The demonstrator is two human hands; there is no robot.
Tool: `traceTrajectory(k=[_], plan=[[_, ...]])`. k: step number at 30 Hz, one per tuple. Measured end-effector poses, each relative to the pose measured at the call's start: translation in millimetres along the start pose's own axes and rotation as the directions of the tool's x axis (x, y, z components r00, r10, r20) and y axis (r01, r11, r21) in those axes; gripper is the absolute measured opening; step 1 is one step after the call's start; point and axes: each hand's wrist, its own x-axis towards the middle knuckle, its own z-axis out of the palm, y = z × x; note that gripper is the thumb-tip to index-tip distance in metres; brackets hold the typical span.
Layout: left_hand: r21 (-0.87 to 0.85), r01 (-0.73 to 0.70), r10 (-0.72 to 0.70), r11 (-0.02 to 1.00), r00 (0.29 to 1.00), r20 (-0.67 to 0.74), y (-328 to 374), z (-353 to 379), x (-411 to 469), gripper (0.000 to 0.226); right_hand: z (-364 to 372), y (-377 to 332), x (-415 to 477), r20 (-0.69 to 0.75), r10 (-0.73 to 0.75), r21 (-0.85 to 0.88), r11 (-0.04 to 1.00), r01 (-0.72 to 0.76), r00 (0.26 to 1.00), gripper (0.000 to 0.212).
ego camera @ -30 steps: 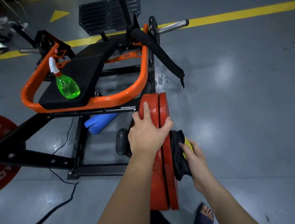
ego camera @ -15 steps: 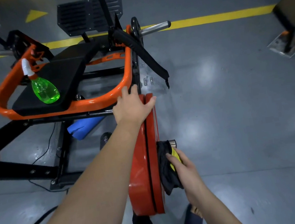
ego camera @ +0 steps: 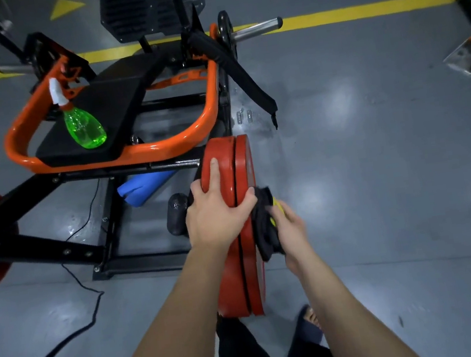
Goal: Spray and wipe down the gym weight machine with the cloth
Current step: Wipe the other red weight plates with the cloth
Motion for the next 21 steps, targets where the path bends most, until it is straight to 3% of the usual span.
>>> traceTrajectory(k=[5, 7, 11, 13, 16, 19, 21], plan=[[0.059, -0.005, 0.003, 0.998, 0.999, 0.032, 6, -4, 19, 0.092, -30, 64, -29, 0.001, 0.305, -0.154, 0.941, -0.302, 0.952, 0.018], [0.084, -0.009, 0.007, 0.996, 1.0, 0.027, 9, -5, 25, 0.091, -25, 44, -26, 0.018, 0.249, -0.069, 0.967, -0.247, 0.968, 0.015], [0.097, 0.007, -0.007, 0.995, 1.0, 0.001, 11, -2, 33, 0.091, -8, -30, -12, 0.174, -0.081, 0.132, 0.989, 0.058, 0.981, 0.023], [0.092, 0.021, -0.02, 0.996, 1.0, -0.014, 13, -1, 35, 0.091, -1, -31, -8, 0.135, -0.113, 0.137, 0.986, 0.095, 0.984, 0.023], [0.083, 0.027, -0.026, 0.996, 1.0, -0.015, 17, -1, 38, 0.09, -10, 21, -16, 0.019, 0.049, 0.019, 0.999, -0.049, 0.999, 0.017], [0.083, 0.031, -0.031, 0.996, 0.999, -0.008, 16, -1, 45, 0.092, -37, 70, -31, -0.02, 0.252, -0.104, 0.962, -0.253, 0.967, 0.012], [0.062, 0.03, -0.031, 0.998, 0.999, 0.02, 17, -2, 53, 0.094, -46, 75, -35, -0.017, 0.277, -0.161, 0.948, -0.276, 0.961, 0.013]])
